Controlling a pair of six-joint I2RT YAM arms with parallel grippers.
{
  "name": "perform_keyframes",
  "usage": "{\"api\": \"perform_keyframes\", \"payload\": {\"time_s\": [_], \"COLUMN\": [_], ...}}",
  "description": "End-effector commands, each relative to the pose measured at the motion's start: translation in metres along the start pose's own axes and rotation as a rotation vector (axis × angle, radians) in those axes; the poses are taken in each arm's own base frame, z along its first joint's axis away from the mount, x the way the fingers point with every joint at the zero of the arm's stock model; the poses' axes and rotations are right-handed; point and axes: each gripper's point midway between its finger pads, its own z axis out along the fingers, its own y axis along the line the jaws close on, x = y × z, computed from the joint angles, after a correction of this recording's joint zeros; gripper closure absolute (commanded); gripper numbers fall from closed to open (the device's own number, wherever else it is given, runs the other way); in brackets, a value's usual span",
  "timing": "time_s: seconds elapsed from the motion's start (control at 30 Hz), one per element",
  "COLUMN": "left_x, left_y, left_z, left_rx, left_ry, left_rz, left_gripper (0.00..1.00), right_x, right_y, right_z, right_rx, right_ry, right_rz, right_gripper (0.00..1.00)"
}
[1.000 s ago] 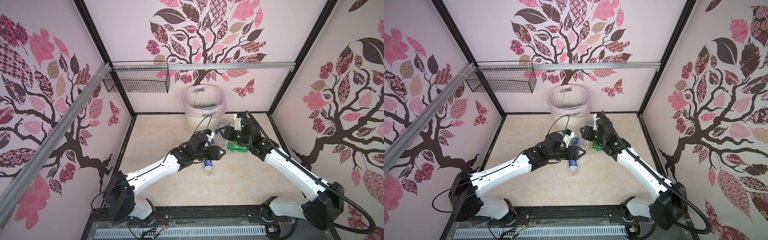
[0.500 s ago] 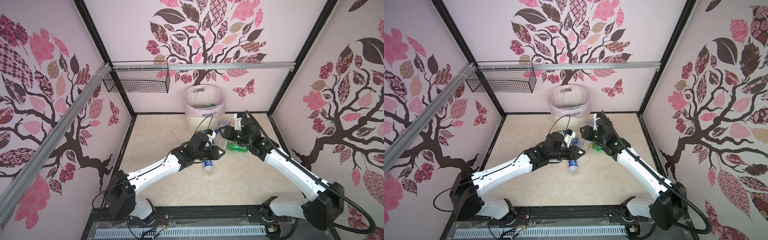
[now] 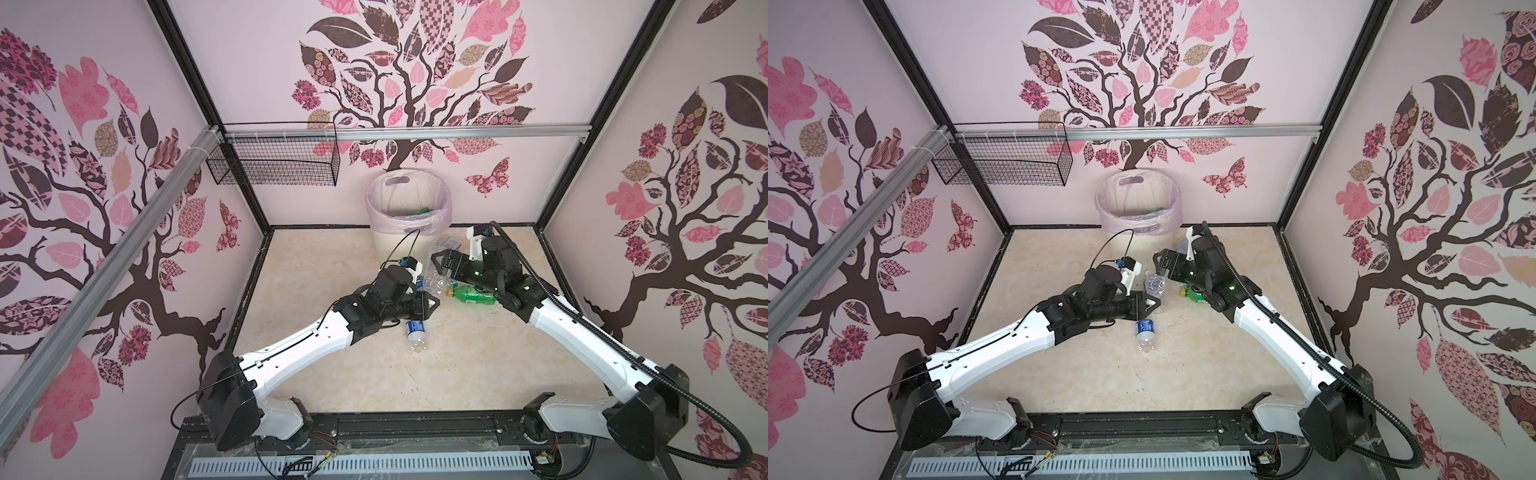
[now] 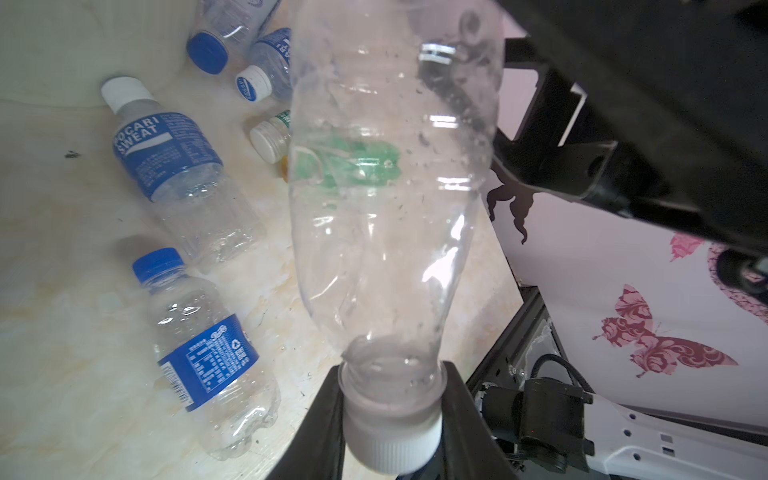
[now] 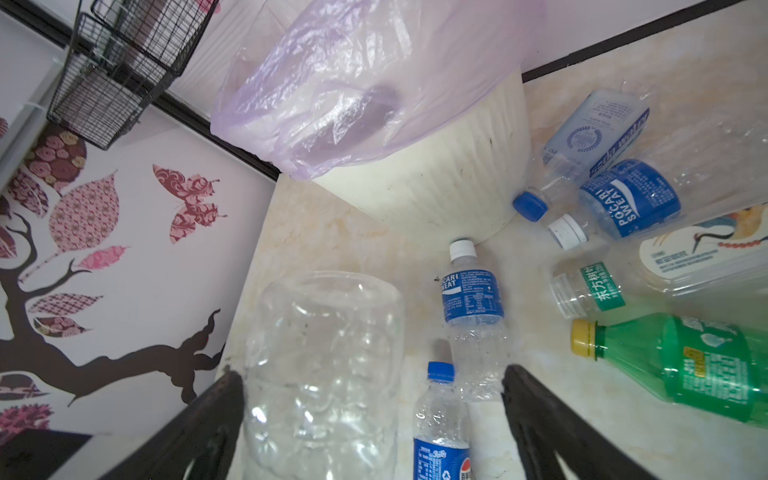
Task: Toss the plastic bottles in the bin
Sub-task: 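Raise the clear bottle over the bin with left gripper while right gripper withdraws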
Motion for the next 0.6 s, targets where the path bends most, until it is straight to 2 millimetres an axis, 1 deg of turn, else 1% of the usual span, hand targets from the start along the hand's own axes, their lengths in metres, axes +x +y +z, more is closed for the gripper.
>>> {"api": "perform_keyframes", "payload": {"time_s": [0.0, 0.13, 0.23, 0.33, 0.57], "left_x": [-0.022, -0.041, -0.062, -0.089, -0.16], "left_y": [0.004, 0.008, 0.007, 0.005, 0.0], "left_z": [-0.018, -0.029, -0.04, -0.054, -0.087], "left_rx": [-0.082, -0.138, -0.18, -0.218, -0.314], "left_ry": [-0.066, -0.103, -0.143, -0.207, -0.391], "left_rz": [0.08, 0.13, 0.18, 0.239, 0.346], "left_gripper": [0.77, 0.77, 0.77, 0.77, 0.76], "right_x": [-0.03, -0.042, -0.052, -0.061, -0.085], "right_y": [0.026, 0.042, 0.052, 0.061, 0.087], "right_z": [-0.028, -0.04, -0.05, -0.061, -0.088], "right_rx": [-0.054, -0.101, -0.125, -0.152, -0.217], "right_ry": [-0.085, -0.116, -0.142, -0.184, -0.276], "right_rz": [-0.032, -0.048, -0.08, -0.127, -0.252], "right_gripper": [0.0, 0.0, 0.0, 0.01, 0.01]}}
